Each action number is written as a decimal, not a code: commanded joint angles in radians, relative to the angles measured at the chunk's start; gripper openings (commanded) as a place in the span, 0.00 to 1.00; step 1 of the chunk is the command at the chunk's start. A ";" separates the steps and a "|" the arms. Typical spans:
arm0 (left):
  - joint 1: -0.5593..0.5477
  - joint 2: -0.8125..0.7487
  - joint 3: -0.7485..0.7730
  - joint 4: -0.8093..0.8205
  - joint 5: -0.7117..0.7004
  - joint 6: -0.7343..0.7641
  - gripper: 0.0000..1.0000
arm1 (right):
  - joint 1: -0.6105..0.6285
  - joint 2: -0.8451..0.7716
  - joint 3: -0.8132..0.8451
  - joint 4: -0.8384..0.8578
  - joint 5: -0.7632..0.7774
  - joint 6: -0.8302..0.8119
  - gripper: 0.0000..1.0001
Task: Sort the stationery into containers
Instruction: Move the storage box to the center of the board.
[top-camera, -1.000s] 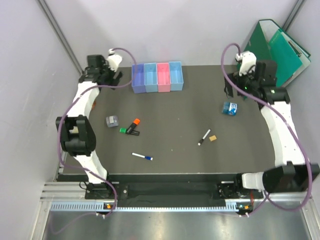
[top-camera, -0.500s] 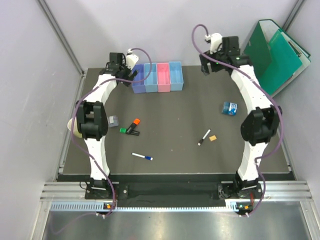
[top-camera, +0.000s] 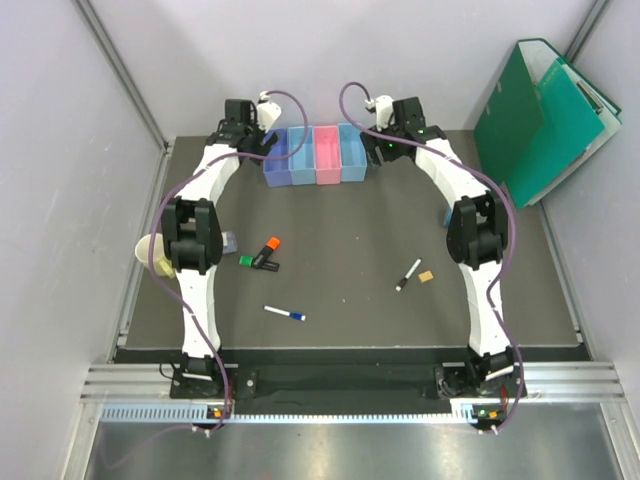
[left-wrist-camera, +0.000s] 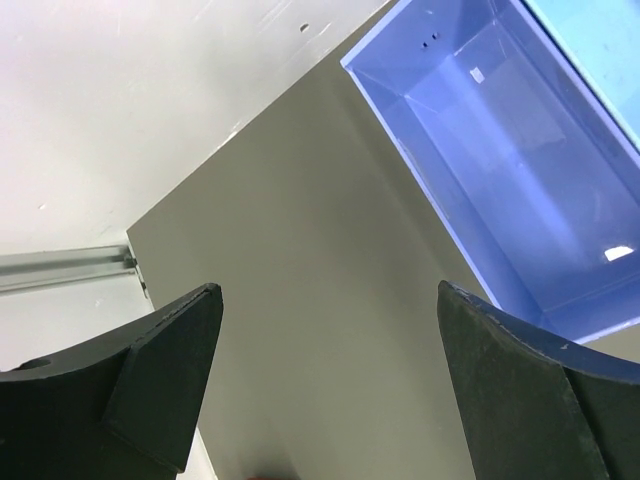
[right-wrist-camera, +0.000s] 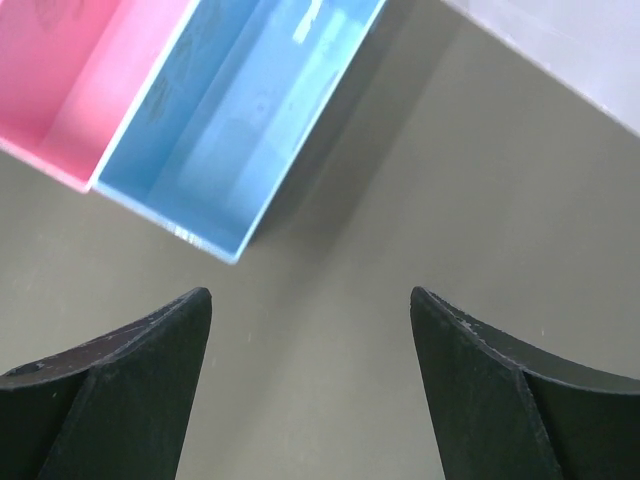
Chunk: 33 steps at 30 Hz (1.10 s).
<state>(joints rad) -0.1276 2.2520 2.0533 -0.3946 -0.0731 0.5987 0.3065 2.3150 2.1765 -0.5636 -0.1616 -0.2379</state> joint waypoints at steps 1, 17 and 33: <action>-0.007 -0.014 -0.011 0.082 -0.002 -0.019 0.93 | 0.020 0.027 0.080 0.143 0.031 0.022 0.80; -0.010 0.067 -0.068 0.264 -0.097 0.033 0.92 | 0.054 0.096 0.046 0.264 0.051 0.015 0.79; -0.040 0.064 -0.120 0.270 -0.037 0.010 0.92 | 0.079 0.129 -0.018 0.260 0.083 0.011 0.75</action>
<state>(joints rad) -0.1478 2.3329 1.9701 -0.1562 -0.1581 0.6281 0.3695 2.4435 2.1849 -0.3325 -0.0902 -0.2241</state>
